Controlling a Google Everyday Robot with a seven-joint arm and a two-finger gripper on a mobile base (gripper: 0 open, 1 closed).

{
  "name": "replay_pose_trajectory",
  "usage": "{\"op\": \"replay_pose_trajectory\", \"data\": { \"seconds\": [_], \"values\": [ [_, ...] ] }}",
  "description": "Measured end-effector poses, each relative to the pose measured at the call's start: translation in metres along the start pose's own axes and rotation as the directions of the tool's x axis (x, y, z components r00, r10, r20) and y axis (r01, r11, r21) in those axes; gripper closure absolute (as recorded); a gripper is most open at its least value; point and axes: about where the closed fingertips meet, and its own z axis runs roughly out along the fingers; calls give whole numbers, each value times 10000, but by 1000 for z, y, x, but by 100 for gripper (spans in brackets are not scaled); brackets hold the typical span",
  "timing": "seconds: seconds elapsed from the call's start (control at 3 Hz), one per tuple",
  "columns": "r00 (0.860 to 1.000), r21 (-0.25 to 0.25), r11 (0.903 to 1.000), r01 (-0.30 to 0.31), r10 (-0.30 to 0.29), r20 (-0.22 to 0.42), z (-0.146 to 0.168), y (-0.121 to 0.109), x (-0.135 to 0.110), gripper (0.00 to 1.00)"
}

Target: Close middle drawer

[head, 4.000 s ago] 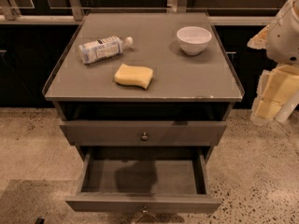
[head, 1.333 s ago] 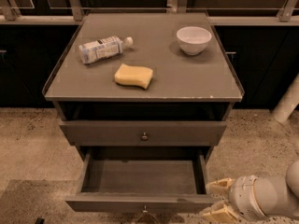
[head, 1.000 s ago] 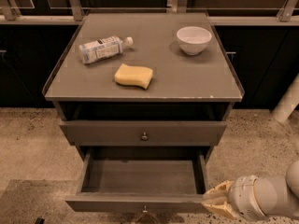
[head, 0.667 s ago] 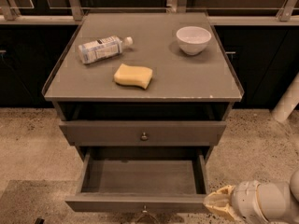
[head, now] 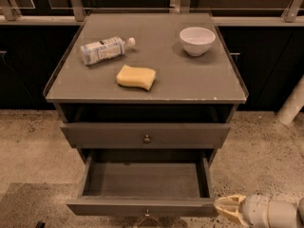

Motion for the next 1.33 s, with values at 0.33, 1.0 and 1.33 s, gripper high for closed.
{"op": "replay_pose_trajectory", "data": {
  "seconds": [0.33,1.0,1.33],
  "values": [
    [9943,-336,9953,-908,925,527,38,-25,49,100],
    [9418,-1971,9326,-3023,3241,889,129,-16,141,100],
    [9417,-2201,9304,-2931,3207,1018,145,-23,140,100]
  ]
}}
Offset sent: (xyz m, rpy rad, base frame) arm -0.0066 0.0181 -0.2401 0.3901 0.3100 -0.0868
